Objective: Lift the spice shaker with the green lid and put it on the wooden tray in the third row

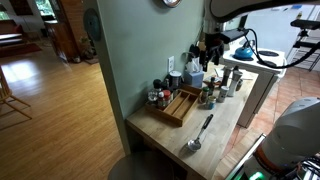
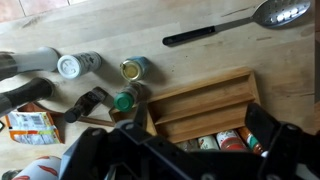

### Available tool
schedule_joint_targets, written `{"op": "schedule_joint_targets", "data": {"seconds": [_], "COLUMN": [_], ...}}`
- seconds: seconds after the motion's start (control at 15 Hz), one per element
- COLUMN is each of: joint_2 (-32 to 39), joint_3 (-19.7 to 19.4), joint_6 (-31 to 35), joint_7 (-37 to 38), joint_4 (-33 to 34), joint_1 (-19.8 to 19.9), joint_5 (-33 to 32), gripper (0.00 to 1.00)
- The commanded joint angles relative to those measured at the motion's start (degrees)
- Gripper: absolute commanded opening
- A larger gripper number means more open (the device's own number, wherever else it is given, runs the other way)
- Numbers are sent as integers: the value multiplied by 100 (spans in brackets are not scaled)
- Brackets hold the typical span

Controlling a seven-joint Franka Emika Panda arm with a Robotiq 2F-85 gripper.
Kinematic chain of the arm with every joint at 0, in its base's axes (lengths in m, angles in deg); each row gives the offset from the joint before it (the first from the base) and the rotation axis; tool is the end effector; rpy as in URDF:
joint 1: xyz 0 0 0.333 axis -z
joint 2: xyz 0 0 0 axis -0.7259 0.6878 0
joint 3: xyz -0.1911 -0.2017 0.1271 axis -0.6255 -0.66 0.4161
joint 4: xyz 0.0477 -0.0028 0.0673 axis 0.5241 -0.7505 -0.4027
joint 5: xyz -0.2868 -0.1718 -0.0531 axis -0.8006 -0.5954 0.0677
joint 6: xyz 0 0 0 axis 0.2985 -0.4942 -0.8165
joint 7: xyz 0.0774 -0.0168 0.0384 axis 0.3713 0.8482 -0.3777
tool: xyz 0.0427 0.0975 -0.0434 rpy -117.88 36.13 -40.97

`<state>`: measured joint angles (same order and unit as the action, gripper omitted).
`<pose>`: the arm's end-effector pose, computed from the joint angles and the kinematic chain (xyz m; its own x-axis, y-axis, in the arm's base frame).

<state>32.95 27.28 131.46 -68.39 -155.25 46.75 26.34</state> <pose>0.3260 -0.0031 0.5409 0.9983 0.0333 -0.0480 0.0376 -0.9952 0.0908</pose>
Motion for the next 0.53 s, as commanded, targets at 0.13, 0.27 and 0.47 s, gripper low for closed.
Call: {"op": "schedule_joint_targets", "data": {"seconds": [0.13, 0.27, 0.47], "joint_2": [-149, -90, 113], "joint_3": [-338, -438, -599], "joint_6": [1006, 1426, 2063], "joint_7": [-241, -256, -311], "joint_4": [-959, -1221, -1464], "joint_1": [89, 168, 255], "joint_5": [-26, -32, 41], "gripper": [100, 100, 100]}}
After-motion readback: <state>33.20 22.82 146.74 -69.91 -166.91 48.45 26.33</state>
